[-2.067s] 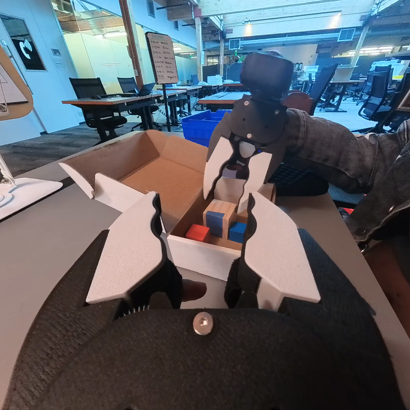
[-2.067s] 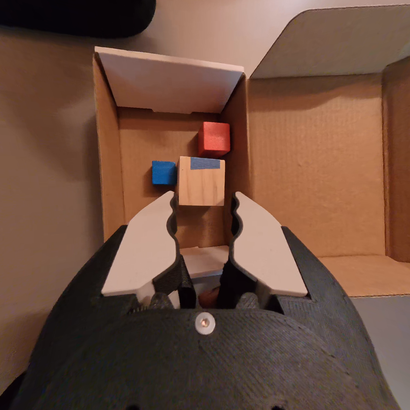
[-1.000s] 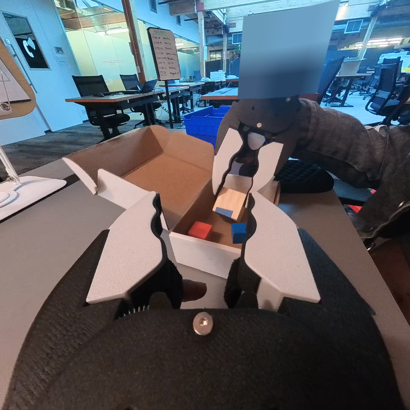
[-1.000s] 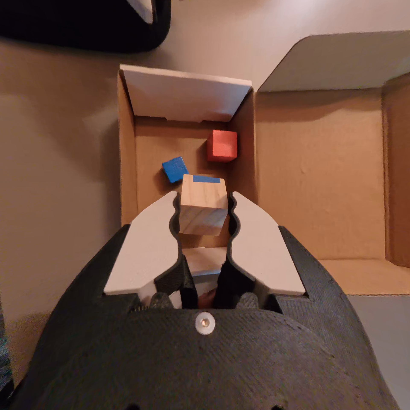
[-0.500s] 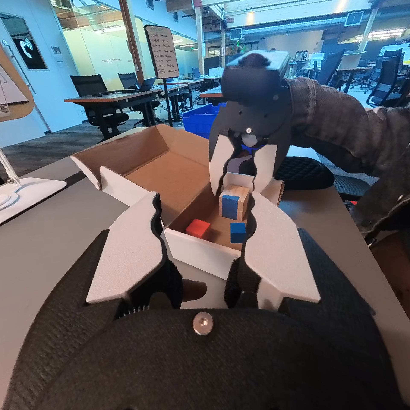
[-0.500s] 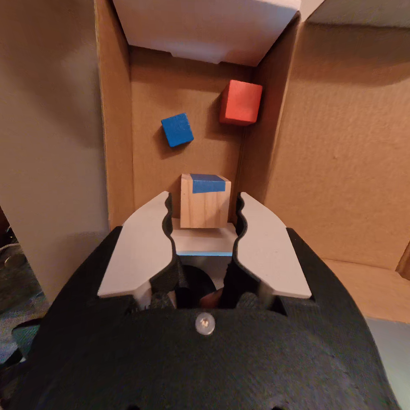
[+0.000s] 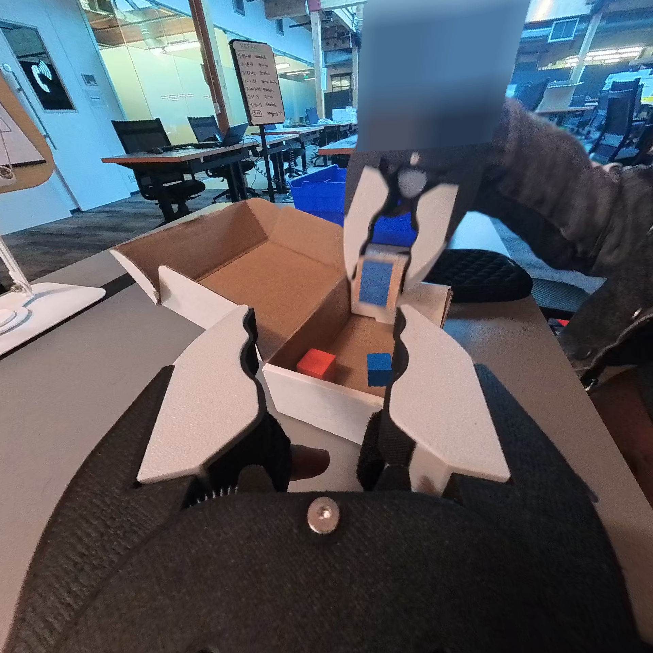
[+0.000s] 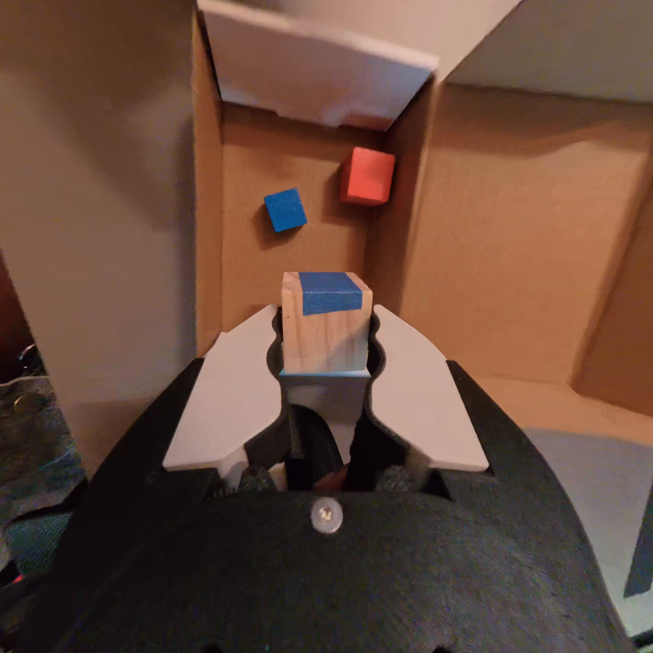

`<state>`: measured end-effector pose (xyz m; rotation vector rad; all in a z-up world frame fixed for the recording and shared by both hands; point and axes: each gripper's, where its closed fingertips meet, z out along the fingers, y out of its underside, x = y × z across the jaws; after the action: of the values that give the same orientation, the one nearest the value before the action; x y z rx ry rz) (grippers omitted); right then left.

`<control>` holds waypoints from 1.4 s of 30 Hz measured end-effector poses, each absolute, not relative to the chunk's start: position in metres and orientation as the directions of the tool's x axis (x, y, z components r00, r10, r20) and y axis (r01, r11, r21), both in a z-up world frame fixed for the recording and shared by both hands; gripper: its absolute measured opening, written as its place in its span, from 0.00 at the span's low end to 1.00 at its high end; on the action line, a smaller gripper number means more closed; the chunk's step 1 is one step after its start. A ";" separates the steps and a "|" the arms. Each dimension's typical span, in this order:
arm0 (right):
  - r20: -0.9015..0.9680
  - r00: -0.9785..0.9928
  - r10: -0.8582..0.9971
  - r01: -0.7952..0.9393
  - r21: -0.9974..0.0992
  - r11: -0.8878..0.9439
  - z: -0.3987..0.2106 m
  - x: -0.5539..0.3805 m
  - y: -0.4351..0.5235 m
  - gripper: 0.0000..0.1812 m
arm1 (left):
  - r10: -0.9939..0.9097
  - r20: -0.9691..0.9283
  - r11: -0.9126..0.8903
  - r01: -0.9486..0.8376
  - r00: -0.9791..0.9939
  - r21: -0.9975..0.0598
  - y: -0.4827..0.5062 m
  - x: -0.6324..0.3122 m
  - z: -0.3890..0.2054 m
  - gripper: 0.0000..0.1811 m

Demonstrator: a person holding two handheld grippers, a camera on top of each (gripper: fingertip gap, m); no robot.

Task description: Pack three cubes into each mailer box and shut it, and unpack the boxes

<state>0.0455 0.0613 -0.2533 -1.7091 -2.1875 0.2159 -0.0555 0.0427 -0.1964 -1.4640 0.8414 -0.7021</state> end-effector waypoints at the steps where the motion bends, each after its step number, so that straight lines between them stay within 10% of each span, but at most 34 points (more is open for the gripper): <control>1: 0.199 -0.188 0.962 0.897 -0.363 0.250 -0.239 0.051 0.063 0.25 | -0.833 -0.059 0.010 -0.091 0.550 -0.996 0.043 -0.055 -0.196 0.41; 10: 0.358 0.431 0.828 0.869 -0.413 -0.274 -0.154 0.236 0.133 0.25 | -0.830 -0.067 0.011 -0.104 0.553 -0.995 0.043 -0.055 -0.198 0.41; 19: 0.177 0.879 0.443 0.476 -0.381 -0.793 -0.216 0.400 0.166 0.25 | -0.823 -0.071 0.010 -0.109 0.564 -0.994 0.045 -0.056 -0.199 0.41; 38: 0.102 0.967 0.234 0.250 -0.194 -0.949 -0.301 0.436 0.189 0.25 | -0.825 -0.075 0.016 -0.110 0.560 -0.994 0.044 -0.055 -0.199 0.41; 42: 0.107 0.970 0.217 0.239 -0.299 -0.924 -0.283 0.427 0.194 0.41 | -0.823 -0.075 0.015 -0.110 0.562 -0.994 0.044 -0.056 -0.199 0.41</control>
<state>0.4269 0.1936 -0.2833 -2.8048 -0.3327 -0.1032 -0.0557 0.0441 -0.1992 -1.4724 0.8438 -0.6730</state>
